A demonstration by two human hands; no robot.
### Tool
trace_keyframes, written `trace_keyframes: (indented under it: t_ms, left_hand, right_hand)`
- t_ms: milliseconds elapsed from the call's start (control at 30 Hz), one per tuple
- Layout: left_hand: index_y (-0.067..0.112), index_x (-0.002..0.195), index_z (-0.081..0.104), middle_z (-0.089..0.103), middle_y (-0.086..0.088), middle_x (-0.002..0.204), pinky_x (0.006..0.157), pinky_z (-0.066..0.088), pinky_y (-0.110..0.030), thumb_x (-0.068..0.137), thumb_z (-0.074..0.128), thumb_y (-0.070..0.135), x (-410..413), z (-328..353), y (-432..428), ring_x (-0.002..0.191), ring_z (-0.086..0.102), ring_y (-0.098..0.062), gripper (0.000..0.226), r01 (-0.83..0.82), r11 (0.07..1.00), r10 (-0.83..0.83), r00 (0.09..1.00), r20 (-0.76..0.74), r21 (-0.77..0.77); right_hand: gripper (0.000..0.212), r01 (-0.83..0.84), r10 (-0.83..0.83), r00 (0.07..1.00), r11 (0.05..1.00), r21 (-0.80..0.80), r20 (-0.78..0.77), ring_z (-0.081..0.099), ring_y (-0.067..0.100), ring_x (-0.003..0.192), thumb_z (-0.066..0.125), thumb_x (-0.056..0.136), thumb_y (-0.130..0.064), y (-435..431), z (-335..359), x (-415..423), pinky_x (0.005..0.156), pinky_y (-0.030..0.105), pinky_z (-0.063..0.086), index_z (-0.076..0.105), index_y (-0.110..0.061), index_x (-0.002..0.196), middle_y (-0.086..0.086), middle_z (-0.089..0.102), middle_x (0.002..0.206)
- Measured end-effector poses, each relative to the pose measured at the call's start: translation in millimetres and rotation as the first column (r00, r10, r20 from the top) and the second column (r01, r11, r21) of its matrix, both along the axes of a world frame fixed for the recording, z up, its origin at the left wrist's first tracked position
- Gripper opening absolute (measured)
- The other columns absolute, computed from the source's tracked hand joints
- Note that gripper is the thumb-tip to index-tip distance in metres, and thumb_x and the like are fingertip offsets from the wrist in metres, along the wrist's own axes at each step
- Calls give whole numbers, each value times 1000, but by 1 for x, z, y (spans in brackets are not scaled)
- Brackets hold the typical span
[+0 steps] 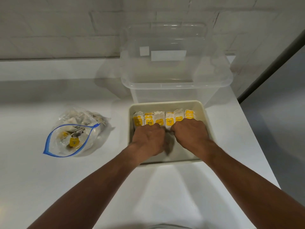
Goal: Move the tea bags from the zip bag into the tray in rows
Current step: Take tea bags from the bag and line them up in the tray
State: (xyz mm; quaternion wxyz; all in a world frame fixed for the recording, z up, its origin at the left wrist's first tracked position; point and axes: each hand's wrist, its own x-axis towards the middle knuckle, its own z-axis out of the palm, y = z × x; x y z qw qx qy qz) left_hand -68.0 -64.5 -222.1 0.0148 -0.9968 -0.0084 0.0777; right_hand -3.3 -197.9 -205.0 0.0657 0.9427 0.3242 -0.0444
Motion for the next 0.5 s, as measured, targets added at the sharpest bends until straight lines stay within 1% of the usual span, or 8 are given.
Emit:
trace_keyframes:
  t_ms: [133, 300, 400, 433, 500]
  left_hand:
    - [33, 135, 52, 58, 3, 125, 67, 36, -32, 92, 49, 56, 5, 2, 4, 110, 63, -22, 49, -13, 1000, 13, 999, -34, -20]
    - [32, 133, 52, 57, 1, 123, 69, 40, -31, 93, 47, 55, 3, 7, 8, 106, 63, -24, 47, -9, 997, 6, 999, -38, -79]
    - [27, 125, 54, 57, 0, 119, 71, 46, -32, 94, 46, 52, -3, 16, 11, 105, 63, -26, 41, -24, 993, 22, 1000, -15, -114]
    - [26, 122, 55, 57, 1, 118, 70, 46, -31, 95, 45, 52, -6, 20, 13, 105, 63, -25, 39, -25, 993, 26, 1000, 7, -118]
    - [27, 121, 55, 58, 3, 118, 66, 40, -29, 95, 44, 52, -13, 26, 15, 104, 63, -23, 37, -32, 992, 39, 998, 49, -125]
  right_hand:
    - [26, 0, 0, 1000, 1000, -1, -5, 65, 25, 102, 46, 98, -23, 4, -2, 1, 68, 29, 34, 66, -29, 113, 0, 67, 109]
    - [28, 46, -44, 997, 999, 29, -57, 64, 25, 101, 46, 97, -26, 4, -2, 3, 68, 29, 35, 67, -33, 113, 0, 67, 108]
    - [24, 84, -77, 994, 992, 93, -76, 63, 25, 100, 46, 98, -37, 5, 2, 0, 67, 28, 35, 66, -37, 111, -2, 67, 105]
    - [24, 108, -96, 991, 986, 127, -91, 64, 25, 100, 46, 97, -42, 7, 5, -1, 68, 28, 36, 66, -38, 110, -3, 68, 104]
    - [26, 158, -135, 982, 970, 183, -135, 63, 25, 103, 47, 95, -48, 11, 11, -4, 71, 30, 37, 66, -41, 110, -5, 69, 105]
